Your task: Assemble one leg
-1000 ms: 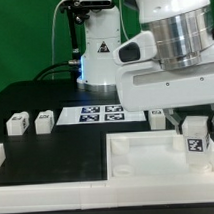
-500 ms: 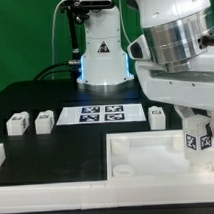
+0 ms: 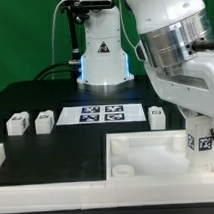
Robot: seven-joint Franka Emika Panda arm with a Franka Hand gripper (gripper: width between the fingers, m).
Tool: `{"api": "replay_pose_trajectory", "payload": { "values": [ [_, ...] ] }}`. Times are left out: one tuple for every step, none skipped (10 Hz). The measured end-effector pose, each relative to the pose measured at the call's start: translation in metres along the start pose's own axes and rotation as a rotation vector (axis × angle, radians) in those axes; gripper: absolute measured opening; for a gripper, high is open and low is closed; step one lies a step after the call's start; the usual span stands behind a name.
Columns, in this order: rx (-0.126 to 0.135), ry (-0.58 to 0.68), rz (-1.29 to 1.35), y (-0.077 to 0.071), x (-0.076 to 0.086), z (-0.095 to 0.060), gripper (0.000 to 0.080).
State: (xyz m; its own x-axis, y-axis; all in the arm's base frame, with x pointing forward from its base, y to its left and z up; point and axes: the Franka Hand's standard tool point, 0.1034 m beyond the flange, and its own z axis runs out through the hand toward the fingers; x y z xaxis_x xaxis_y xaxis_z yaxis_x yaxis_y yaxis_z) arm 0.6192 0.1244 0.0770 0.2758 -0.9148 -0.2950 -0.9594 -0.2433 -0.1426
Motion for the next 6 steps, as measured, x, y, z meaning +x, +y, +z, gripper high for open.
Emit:
{"api": "replay_pose_trajectory", "payload": {
  "values": [
    [0.0, 0.0, -0.005, 0.0, -0.0001, 0.0001, 0.0611],
    [-0.037, 0.0, -0.187, 0.004, -0.0013, 0.0005, 0.0638],
    [-0.072, 0.0, -0.352, 0.0039, -0.0036, -0.0018, 0.0638],
    [-0.06, 0.004, -0.424, 0.002, -0.0018, -0.0017, 0.0647],
    [-0.061, 0.001, -0.528, 0.0024, -0.0013, -0.0015, 0.0647],
    [-0.062, -0.001, -0.607, 0.0024, -0.0014, -0.0014, 0.0649]
  ]
}}
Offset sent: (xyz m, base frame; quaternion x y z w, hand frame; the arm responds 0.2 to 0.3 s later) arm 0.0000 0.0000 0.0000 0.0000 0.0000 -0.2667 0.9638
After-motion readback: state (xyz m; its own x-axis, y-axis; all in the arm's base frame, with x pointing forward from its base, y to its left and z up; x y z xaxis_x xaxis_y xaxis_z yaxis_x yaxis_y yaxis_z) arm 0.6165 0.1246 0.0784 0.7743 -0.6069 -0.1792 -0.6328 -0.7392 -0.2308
